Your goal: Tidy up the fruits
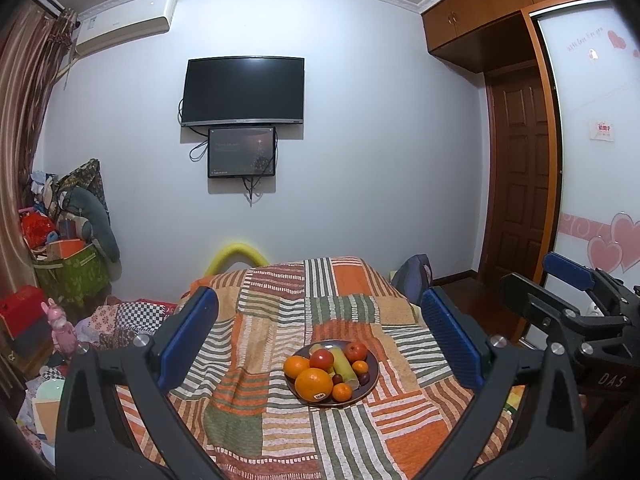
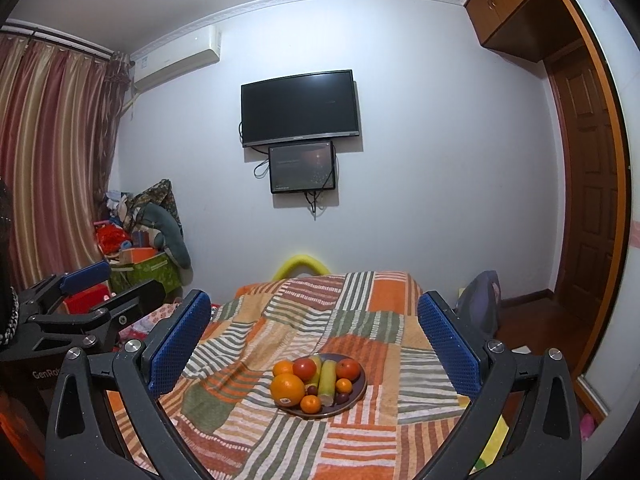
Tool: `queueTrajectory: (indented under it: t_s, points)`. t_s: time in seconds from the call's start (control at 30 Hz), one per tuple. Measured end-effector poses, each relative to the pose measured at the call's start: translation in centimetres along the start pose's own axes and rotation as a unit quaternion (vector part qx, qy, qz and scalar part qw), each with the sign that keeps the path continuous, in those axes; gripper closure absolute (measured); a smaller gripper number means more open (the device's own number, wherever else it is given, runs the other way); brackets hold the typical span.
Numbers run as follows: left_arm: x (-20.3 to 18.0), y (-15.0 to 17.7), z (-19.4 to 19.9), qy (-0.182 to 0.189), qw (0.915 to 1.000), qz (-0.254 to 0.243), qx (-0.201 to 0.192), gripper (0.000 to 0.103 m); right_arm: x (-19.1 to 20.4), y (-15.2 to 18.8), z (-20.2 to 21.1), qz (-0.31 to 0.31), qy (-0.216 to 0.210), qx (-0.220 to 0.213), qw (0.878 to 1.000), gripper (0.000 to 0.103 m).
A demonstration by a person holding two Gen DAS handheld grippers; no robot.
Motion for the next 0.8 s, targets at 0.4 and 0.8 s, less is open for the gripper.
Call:
queueTrajectory:
  t_s: [0.4, 0.8]
  points:
    - [0.23, -0.05, -0.16, 0.001, 1.0, 0.005, 0.003, 0.0, -0.25, 0.16, -0.31, -0.003, 0.002, 0.006, 1.0, 0.0]
    - [0.37, -0.1, -0.12, 0.012, 0.9999, 0.007, 0.003, 0.0, -0.14, 0.16, -0.44, 0.002, 0.007, 0.008, 1.0, 0.0]
Point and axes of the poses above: each gripper's, at about its wrist camera, not at the fingertips, and z roughly against the way its jaws point, x to its left, y to its underside, the point moved 2 cm from there along -z, roughly the way its jaws point, and after that the axes turned 14 degrees about z, right-handed, at the moved point
